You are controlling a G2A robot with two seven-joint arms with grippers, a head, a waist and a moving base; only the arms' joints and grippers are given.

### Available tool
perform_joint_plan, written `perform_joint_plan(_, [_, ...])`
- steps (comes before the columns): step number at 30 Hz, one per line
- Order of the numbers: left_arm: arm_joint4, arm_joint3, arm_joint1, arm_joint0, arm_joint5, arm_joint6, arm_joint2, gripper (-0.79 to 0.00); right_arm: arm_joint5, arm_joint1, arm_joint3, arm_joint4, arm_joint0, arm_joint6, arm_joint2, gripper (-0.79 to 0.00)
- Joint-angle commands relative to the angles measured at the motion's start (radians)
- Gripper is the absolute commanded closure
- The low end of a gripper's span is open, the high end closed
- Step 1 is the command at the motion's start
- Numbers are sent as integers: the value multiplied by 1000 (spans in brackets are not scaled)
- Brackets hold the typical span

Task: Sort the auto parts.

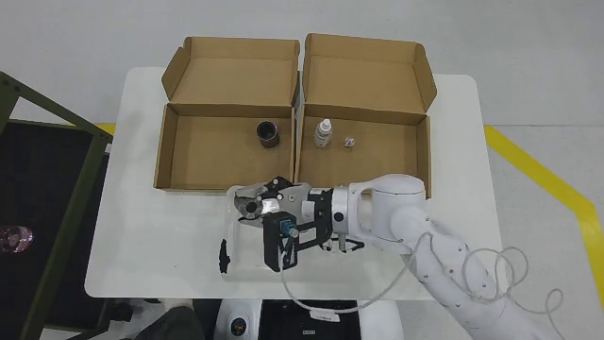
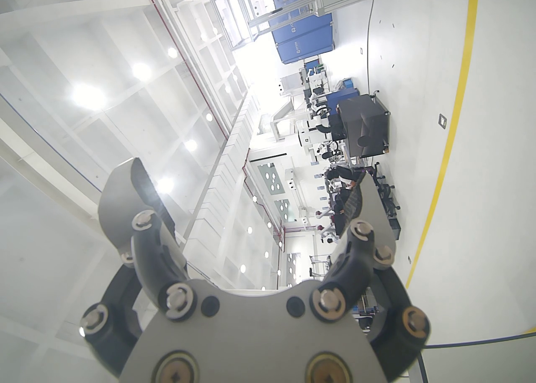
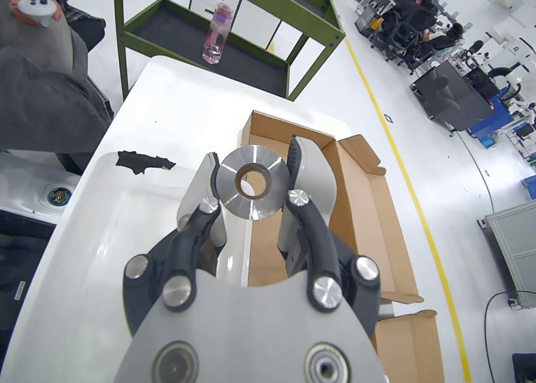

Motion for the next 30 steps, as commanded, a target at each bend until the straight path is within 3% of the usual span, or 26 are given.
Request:
perform_joint_plan(1, [0, 0, 0, 0, 0, 0, 0, -785, 21, -3, 21, 76, -2, 16, 7, 0])
perform_joint_plan(10, [0, 0, 0, 0, 0, 0, 0, -785, 76, -19, 87, 198, 70, 132, -15, 0])
perform_joint_plan(30, [0, 0, 0, 0, 0, 0, 0, -785, 187, -72, 314, 282, 263, 263, -114, 0])
